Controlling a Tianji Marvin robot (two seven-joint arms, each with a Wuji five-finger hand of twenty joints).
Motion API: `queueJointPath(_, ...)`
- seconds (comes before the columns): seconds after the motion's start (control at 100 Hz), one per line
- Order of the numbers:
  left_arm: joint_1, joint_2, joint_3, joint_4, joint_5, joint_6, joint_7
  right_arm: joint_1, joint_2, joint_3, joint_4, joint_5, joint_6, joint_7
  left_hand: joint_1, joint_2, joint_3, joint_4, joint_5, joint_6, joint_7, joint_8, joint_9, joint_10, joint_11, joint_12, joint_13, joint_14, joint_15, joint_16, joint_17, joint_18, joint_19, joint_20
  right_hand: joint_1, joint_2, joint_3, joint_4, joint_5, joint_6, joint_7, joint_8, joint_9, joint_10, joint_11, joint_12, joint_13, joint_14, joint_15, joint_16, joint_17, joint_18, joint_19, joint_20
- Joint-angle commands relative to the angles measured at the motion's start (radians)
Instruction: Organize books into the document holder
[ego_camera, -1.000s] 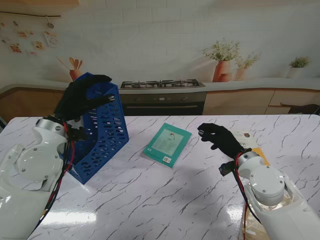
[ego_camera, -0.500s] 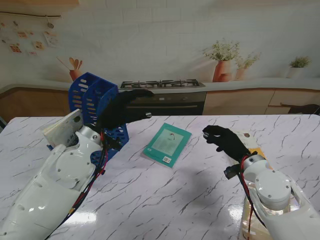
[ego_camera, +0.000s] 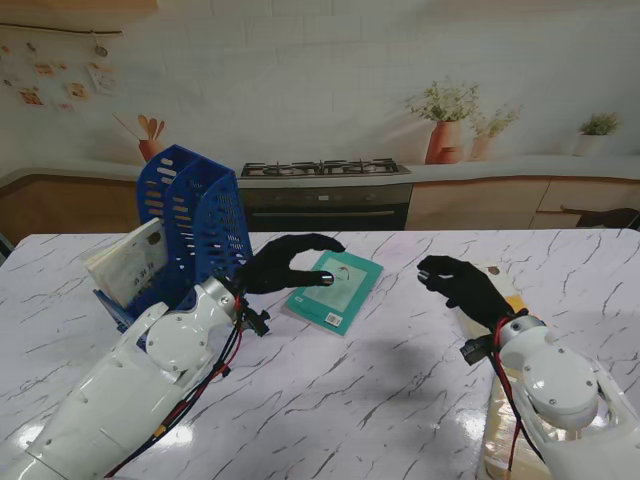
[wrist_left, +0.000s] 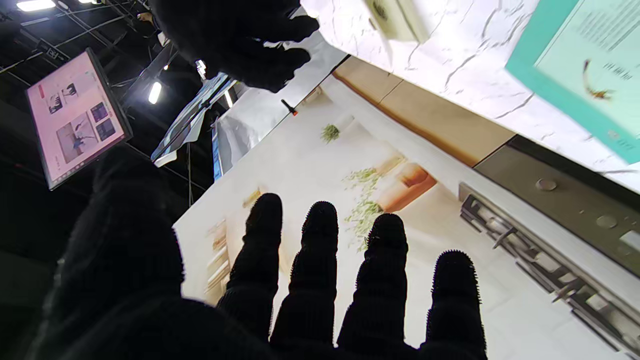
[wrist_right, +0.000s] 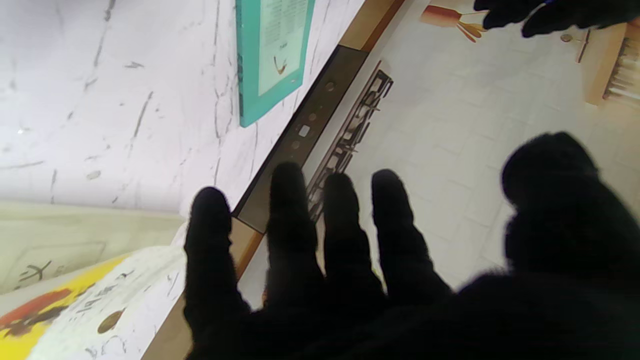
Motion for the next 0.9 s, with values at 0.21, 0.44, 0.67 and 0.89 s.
queueJointPath(0.21, 0.039, 0.005, 0.006, 0.027, -0.072, 0.008, -0.09, -0.053, 0.01, 0.043, -0.044, -0.033, 0.001, 0.028, 0.05, 0.0, -0.003, 0.037, -0.013, 0.019, 0.005, 0.0, 0.003, -0.019, 0.026, 0.019, 0.009, -0.003, 0.028, 0.013, -0.028, 0.007, 0.023, 0.008, 0.027, 0.015, -0.034, 0.07, 0.028, -0.05, 0.017, -0.012, 0.024, -0.024, -0.021, -0.009, -0.002, -0.006, -0.019, -0.018, -0.021, 0.013, -0.025, -0.017)
queueJointPath(0.44, 0.071, 0.013, -0.005, 0.024, -0.098, 0.05, -0.133, -0.09, 0.014, 0.072, -0.084, -0.051, 0.006, 0.04, 0.057, -0.015, 0.028, 0.04, -0.014, 0.038, 0.008, -0.003, 0.007, -0.026, 0.045, 0.03, 0.003, -0.018, 0.025, 0.015, -0.046, -0.012, 0.001, 0.002, 0.034, 0.012, -0.028, 0.072, 0.027, -0.052, 0.018, -0.012, 0.032, -0.018, -0.028, -0.008, 0.002, -0.001, -0.021, -0.018, -0.024, 0.019, -0.027, -0.021)
queueJointPath(0.67, 0.103, 0.013, -0.022, 0.03, -0.105, 0.074, -0.132, -0.117, 0.018, 0.102, -0.124, 0.004, 0.025, 0.077, 0.046, -0.024, 0.077, 0.036, -0.012, 0.039, 0.014, -0.006, 0.013, -0.03, 0.071, 0.052, 0.012, -0.027, 0.035, 0.027, -0.047, -0.021, -0.011, 0.009, 0.038, 0.019, -0.018, 0.072, 0.033, -0.045, 0.02, -0.011, 0.031, -0.013, -0.032, -0.006, 0.001, -0.001, -0.022, -0.017, -0.025, 0.014, -0.028, -0.023)
queueJointPath(0.89, 0.116, 0.011, -0.03, 0.044, -0.072, 0.078, -0.108, -0.157, 0.029, 0.139, -0.163, -0.047, 0.039, 0.112, 0.035, -0.025, 0.094, 0.033, -0.012, 0.033, 0.022, -0.004, 0.019, -0.031, 0.087, 0.063, 0.011, -0.031, 0.039, 0.033, -0.049, -0.026, -0.014, 0.014, 0.05, 0.034, -0.018, 0.072, 0.071, -0.029, 0.051, 0.007, 0.056, -0.004, -0.012, 0.003, 0.012, -0.007, -0.014, -0.014, -0.025, 0.002, -0.028, -0.026)
